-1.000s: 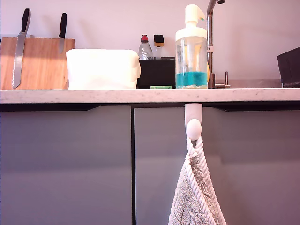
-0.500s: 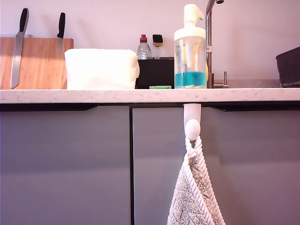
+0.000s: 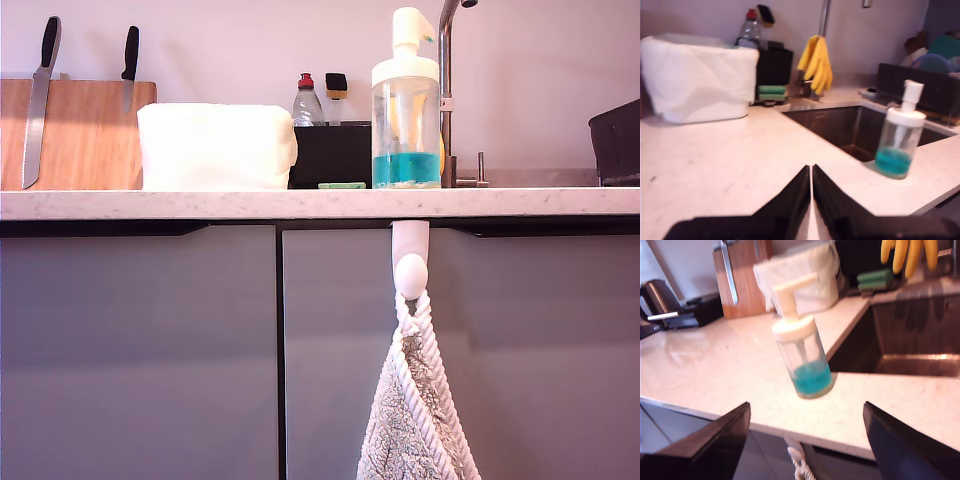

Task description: Press the soap dispenser from the top, so some soap is dispensed

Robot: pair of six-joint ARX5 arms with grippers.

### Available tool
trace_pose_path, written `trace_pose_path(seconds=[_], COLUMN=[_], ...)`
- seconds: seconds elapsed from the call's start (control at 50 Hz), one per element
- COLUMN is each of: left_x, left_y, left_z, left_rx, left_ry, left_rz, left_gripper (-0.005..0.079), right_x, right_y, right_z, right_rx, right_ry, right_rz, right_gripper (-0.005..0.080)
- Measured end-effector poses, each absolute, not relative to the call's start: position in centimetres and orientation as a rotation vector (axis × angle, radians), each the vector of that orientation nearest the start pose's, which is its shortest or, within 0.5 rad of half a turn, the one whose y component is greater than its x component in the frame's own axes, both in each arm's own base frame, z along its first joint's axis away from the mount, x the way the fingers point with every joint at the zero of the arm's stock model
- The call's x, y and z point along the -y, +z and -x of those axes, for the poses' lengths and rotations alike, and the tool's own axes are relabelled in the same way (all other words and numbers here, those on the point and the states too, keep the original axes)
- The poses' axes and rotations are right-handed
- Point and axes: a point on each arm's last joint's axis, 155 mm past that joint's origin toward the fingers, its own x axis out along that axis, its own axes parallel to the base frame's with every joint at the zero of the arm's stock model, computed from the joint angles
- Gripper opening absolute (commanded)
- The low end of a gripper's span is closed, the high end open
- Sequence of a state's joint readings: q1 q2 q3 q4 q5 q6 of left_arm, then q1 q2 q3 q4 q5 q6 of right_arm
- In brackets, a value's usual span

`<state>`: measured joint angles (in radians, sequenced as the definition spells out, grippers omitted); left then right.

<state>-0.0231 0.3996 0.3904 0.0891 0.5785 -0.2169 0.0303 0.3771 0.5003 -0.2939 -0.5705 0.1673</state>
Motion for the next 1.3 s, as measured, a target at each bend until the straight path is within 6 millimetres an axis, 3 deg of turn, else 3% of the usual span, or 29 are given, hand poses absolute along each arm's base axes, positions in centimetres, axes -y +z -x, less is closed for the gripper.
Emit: trace_pose_path(seconds=[0.2, 0.34, 0.5, 0.66, 0.82, 1.1, 1.3], left_x=[12.7, 14.2, 15.9, 17.8, 19.5, 22.0, 22.9], left_y=[28.4, 28.2, 28.0, 27.6, 28.8, 29.3, 29.6], left_z=[-24.5, -24.7, -24.8, -25.3, -26.2, -28.1, -28.3], left_rx=[0.007, 0.0, -0.006, -0.046, -0.059, -0.109, -0.115], left_ry=[-0.696, -0.751, -0.812, -0.868, -0.914, -0.961, -0.982], left_rz=[0.189, 0.19, 0.191, 0.197, 0.19, 0.191, 0.191], left_gripper=[-0.0021, -0.0021, -0.0021, -0.002, -0.0006, -0.0006, -0.0006], right_x=[-12.4, -13.9, -15.3, -16.7, -17.8, -19.2, -19.8], right_y=[24.4, 23.2, 21.9, 22.4, 22.5, 20.2, 19.2], right_z=[-23.9, -24.2, -26.0, -28.1, -30.4, -33.5, -34.9], right_rx=[-0.264, -0.322, -0.38, -0.316, -0.279, -0.286, -0.31], right_ry=[0.655, 0.706, 0.724, 0.726, 0.706, 0.691, 0.692], right_rz=[-0.208, -0.213, -0.138, 0.04, 0.156, 0.192, 0.193], right_gripper=[0.0659, 0.079, 0.0791, 0.0791, 0.0791, 0.0791, 0.0791])
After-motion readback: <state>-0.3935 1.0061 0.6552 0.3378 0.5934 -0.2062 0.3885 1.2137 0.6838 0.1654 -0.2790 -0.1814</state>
